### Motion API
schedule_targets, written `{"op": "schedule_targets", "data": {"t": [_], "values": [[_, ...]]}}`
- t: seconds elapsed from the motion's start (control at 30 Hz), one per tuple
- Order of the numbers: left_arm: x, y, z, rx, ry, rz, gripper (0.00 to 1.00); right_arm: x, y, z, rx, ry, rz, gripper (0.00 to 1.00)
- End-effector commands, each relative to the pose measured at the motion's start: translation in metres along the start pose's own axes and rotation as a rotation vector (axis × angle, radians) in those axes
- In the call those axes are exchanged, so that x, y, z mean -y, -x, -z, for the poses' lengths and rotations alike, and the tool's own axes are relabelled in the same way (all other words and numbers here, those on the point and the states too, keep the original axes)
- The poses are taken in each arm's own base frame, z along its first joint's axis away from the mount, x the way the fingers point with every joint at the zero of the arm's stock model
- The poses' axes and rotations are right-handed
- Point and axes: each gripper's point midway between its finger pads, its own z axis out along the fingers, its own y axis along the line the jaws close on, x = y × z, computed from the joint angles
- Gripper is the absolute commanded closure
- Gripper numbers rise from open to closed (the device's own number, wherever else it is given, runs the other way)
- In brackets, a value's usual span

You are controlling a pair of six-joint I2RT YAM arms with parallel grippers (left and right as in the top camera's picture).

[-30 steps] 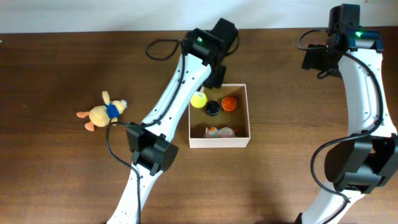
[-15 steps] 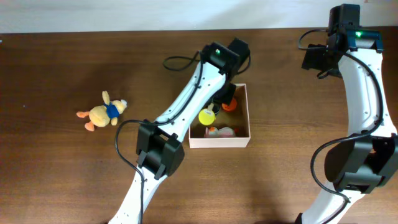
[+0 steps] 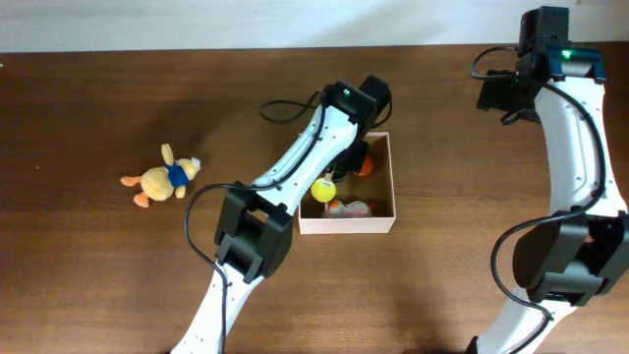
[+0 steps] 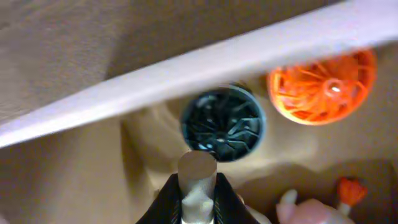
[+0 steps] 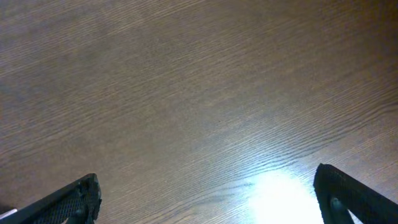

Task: Pack container
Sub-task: 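Carry the peg toy over the box and lower it inside, then release the peg toy and move the left gripper to the yellow duck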

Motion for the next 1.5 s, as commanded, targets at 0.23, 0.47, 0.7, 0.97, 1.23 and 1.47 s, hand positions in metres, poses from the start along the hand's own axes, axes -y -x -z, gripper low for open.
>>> {"op": "schedule_targets", "data": {"t": [0.23, 0.47, 0.7, 0.97, 1.23, 1.47], "values": [[-0.037, 0.005, -0.012, 0.0, 0.089, 0.175, 0.98, 0.004, -0.001, -0.003, -0.008, -0.01, -0.019, 0.01], [-0.038, 0.006, -0.012, 0.003, 0.088, 0.184, 0.68, 0.004, -0.001, -0.003, -0.007, -0.01, -0.02, 0.01], [-0.038, 0.006, -0.012, 0.003, 0.088, 0.184, 0.49, 0.004, -0.001, -0.003, -0.007, -0.01, -0.02, 0.01], [-0.04, 0.004, -0.001, -0.003, 0.089, 0.182, 0.49, 0.004, -0.001, -0.003, -0.007, -0.01, -0.02, 0.01], [-0.041, 0.023, 0.053, 0.107, 0.042, 0.18, 0.49, 0.004, -0.001, -0.003, -0.007, -0.01, -0.02, 0.01], [-0.054, 0.035, 0.115, 0.257, 0.026, 0.178, 0.48, 0.004, -0.001, -0.003, -0.007, -0.01, -0.02, 0.01]]}}
